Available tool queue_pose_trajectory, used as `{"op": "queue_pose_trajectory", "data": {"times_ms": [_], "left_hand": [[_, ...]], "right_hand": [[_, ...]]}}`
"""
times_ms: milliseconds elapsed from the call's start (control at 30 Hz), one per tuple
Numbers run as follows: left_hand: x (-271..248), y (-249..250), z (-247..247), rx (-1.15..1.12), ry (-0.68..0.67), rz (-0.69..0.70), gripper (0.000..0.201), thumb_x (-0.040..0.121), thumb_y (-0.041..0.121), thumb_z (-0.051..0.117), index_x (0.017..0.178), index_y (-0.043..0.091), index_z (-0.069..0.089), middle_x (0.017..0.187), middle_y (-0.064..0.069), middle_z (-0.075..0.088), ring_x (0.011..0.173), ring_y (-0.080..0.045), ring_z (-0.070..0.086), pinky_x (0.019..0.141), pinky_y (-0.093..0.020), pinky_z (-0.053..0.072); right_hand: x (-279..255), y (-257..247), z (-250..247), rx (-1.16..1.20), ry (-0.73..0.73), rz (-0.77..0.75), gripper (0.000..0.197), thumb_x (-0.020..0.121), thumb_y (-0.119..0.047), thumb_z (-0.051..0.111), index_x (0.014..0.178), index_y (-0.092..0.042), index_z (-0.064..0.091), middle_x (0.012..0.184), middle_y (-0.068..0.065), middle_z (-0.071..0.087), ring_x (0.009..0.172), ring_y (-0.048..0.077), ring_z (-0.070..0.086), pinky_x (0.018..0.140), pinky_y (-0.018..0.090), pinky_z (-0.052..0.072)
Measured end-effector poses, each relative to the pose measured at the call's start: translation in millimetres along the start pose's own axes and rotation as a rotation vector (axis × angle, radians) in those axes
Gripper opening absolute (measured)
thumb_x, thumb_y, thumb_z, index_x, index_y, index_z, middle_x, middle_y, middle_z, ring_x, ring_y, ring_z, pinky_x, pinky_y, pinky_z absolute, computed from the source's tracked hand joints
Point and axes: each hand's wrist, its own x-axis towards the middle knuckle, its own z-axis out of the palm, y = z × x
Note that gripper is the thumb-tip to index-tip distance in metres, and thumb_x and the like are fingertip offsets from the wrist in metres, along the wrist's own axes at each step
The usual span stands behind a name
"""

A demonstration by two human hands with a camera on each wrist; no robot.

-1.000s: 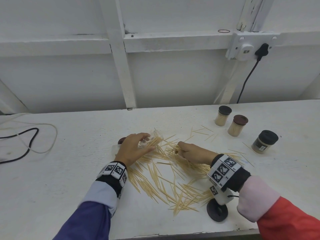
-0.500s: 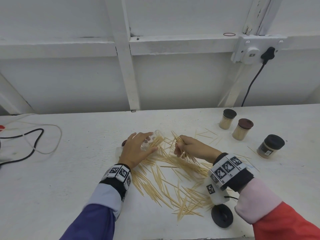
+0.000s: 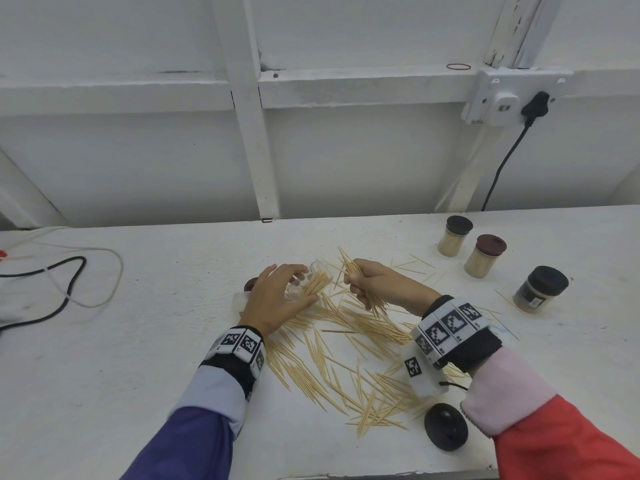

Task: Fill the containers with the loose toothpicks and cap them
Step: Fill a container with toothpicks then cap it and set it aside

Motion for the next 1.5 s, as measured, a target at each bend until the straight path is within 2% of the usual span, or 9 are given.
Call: {"op": "queue_pose_trajectory", "data": {"times_ms": [200, 333, 500, 600, 867, 1133, 1267, 1367, 1500], "left_hand": [[0.9, 3.0, -1.7, -0.034, -0.035, -0.042, 0.046, 0.071, 0.046, 0.081, 0.108, 0.03, 0.058, 0.104, 0.02, 0.059, 0.094, -0.003, 0.055, 0.083, -0.029, 0.045], [0.3, 4.0, -2.3, -0.036, -0.055, -0.034, 0.046, 0.07, 0.044, 0.082, 0.107, 0.029, 0.058, 0.1, 0.024, 0.055, 0.091, -0.001, 0.054, 0.09, -0.038, 0.046], [-0.5, 4.3, -1.7, -0.069, -0.074, -0.01, 0.044, 0.07, 0.047, 0.081, 0.104, 0.032, 0.057, 0.099, 0.026, 0.057, 0.092, 0.008, 0.053, 0.102, -0.044, 0.042], [-1.3, 5.4, -2.4, -0.065, -0.082, -0.014, 0.045, 0.07, 0.049, 0.081, 0.104, 0.032, 0.057, 0.099, 0.028, 0.055, 0.091, 0.007, 0.053, 0.099, -0.042, 0.044], [-0.6, 6.7, -2.3, -0.077, -0.089, 0.012, 0.047, 0.069, 0.052, 0.079, 0.104, 0.031, 0.055, 0.092, 0.022, 0.06, 0.093, 0.009, 0.053, 0.102, -0.046, 0.043], [-1.2, 8.5, -3.8, -0.076, -0.091, 0.035, 0.052, 0.068, 0.062, 0.069, 0.106, 0.029, 0.056, 0.091, 0.021, 0.061, 0.09, 0.008, 0.054, 0.1, -0.041, 0.044], [-0.9, 6.4, -3.0, -0.07, -0.079, 0.019, 0.045, 0.072, 0.053, 0.077, 0.105, 0.031, 0.056, 0.09, 0.021, 0.061, 0.088, 0.006, 0.056, 0.099, -0.04, 0.045], [-1.4, 7.6, -2.6, -0.061, -0.082, 0.02, 0.045, 0.073, 0.051, 0.077, 0.107, 0.03, 0.056, 0.091, 0.02, 0.061, 0.089, 0.006, 0.055, 0.097, -0.038, 0.046], [-1.5, 8.7, -3.3, -0.104, -0.042, -0.025, 0.044, 0.074, 0.051, 0.076, 0.107, 0.032, 0.055, 0.095, 0.019, 0.06, 0.092, -0.004, 0.056, 0.084, -0.033, 0.049]], "right_hand": [[3.7, -3.5, -1.6, 0.032, 0.035, -0.044, 0.014, 0.105, -0.016, 0.038, 0.097, -0.011, 0.049, 0.073, -0.002, 0.049, 0.062, 0.012, 0.048, 0.058, 0.026, 0.043], [6.5, -11.1, -2.3, 0.095, 0.049, -0.128, 0.012, 0.105, -0.016, 0.039, 0.099, -0.009, 0.047, 0.073, -0.002, 0.048, 0.061, 0.011, 0.049, 0.058, 0.025, 0.045], [11.4, -7.3, 7.9, 0.041, -0.01, -0.109, 0.014, 0.105, -0.014, 0.038, 0.093, -0.012, 0.045, 0.074, 0.0, 0.046, 0.06, 0.011, 0.047, 0.056, 0.024, 0.042], [11.5, -8.5, 10.5, 0.082, 0.091, -0.155, 0.014, 0.105, -0.016, 0.038, 0.095, -0.011, 0.046, 0.074, -0.001, 0.047, 0.06, 0.011, 0.047, 0.058, 0.023, 0.043], [29.6, -24.7, 22.2, 0.661, 0.322, -0.313, 0.018, 0.106, -0.012, 0.034, 0.092, -0.012, 0.045, 0.067, -0.001, 0.045, 0.056, 0.013, 0.046, 0.059, 0.026, 0.043], [47.6, -23.2, 55.4, 0.629, 0.488, -0.32, 0.015, 0.106, -0.013, 0.033, 0.097, -0.011, 0.045, 0.069, -0.001, 0.045, 0.056, 0.012, 0.049, 0.082, 0.033, 0.057], [46.9, -20.7, 66.9, 0.538, 0.546, -0.337, 0.013, 0.105, -0.014, 0.034, 0.099, -0.01, 0.044, 0.075, 0.002, 0.052, 0.067, 0.016, 0.058, 0.072, 0.023, 0.051], [44.8, -18.8, 71.0, 0.464, 0.555, -0.348, 0.015, 0.106, -0.018, 0.035, 0.098, -0.011, 0.046, 0.08, 0.004, 0.061, 0.082, 0.017, 0.064, 0.08, 0.023, 0.049], [43.7, -12.2, 73.1, 0.402, 0.536, -0.311, 0.021, 0.106, -0.022, 0.037, 0.106, -0.005, 0.049, 0.096, 0.002, 0.071, 0.098, 0.004, 0.062, 0.086, 0.021, 0.042]]}}
